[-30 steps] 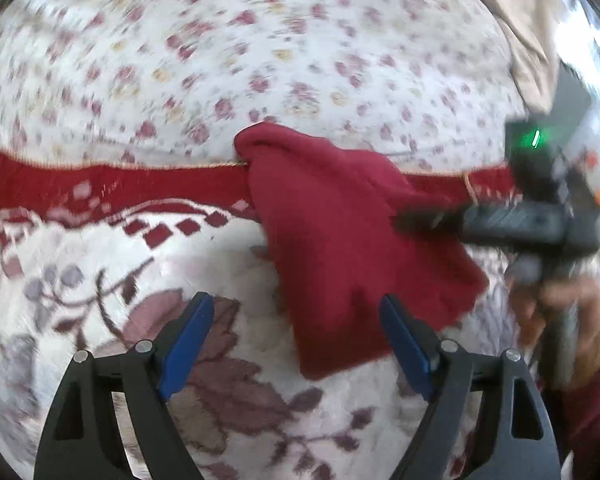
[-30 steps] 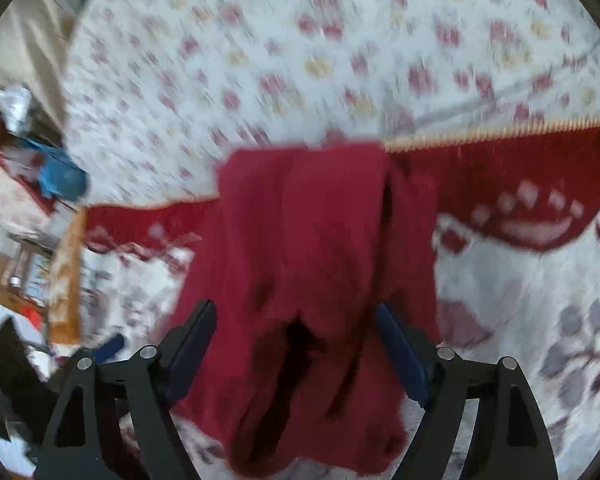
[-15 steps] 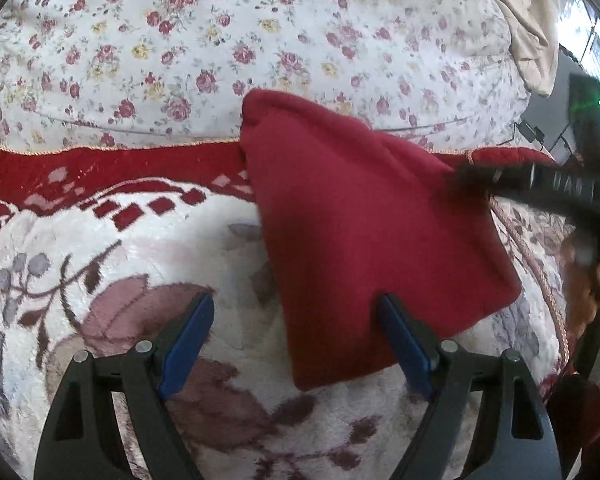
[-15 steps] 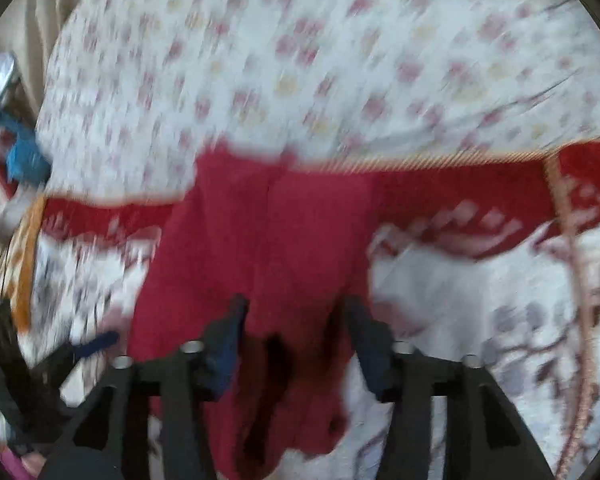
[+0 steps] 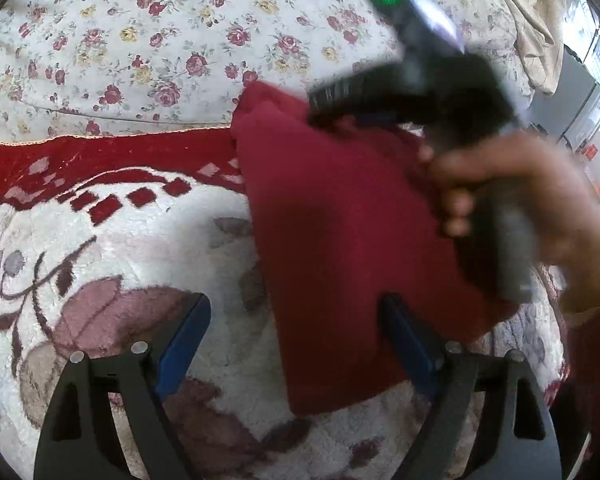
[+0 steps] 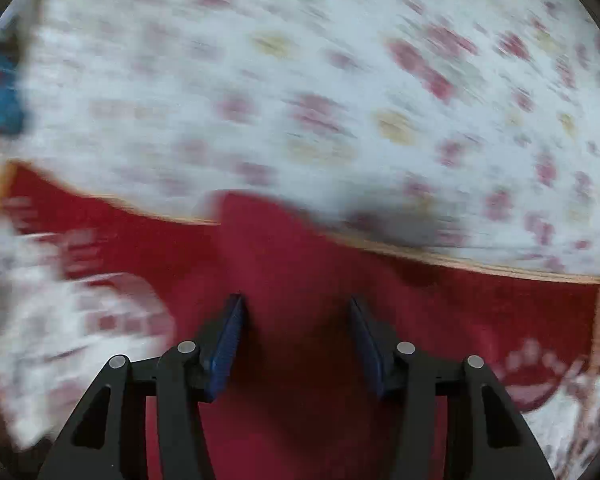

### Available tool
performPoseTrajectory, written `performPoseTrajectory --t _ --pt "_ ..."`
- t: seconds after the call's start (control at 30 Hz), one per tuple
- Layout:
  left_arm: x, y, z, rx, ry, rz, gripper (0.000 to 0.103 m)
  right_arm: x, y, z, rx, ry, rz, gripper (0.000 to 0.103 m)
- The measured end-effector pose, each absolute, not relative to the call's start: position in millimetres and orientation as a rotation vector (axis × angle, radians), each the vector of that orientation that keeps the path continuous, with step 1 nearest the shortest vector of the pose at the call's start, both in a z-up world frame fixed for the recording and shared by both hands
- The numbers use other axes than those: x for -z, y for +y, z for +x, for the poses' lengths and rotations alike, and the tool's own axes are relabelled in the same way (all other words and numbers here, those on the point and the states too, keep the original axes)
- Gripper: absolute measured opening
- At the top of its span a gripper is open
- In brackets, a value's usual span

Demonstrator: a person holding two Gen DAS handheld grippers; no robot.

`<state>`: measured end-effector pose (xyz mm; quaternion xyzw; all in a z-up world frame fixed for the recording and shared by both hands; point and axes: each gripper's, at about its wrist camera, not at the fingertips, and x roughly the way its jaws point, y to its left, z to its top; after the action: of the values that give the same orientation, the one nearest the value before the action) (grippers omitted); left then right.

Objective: Fold small clothes

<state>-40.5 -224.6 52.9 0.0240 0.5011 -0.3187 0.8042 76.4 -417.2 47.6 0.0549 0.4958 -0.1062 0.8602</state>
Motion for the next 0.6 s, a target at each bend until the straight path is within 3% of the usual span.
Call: performPoseTrajectory --t 0.1,0.33,0.43,0.47,0.6 --pt "-52.6 -225.0 -40.2 0.689 1.085 0.053 0.087 -48.6 -447.4 59.8 0.186 0.976 0.319 0.055" --pt "-53.2 -225.7 -43.4 0.678 1.072 0.068 0.088 -93.5 -444.5 -16.6 0.123 0.925 0.258 0.059" --pt "-51.6 -227.5 -44.1 0.67 1.059 0.077 0.09 -75.2 -436.0 -45.2 0.174 0.971 0.113 0.059" --pt "-50.2 -228.1 -44.9 0.668 1.058 0.079 0.091 -61.4 -439.0 -48.5 0.191 1.001 0.1 0.063" --pt "-53.8 -226.9 -47.8 0.661 1.048 0.083 0.091 -74.7 -458.7 -76.0 0.183 0.966 0.283 0.068"
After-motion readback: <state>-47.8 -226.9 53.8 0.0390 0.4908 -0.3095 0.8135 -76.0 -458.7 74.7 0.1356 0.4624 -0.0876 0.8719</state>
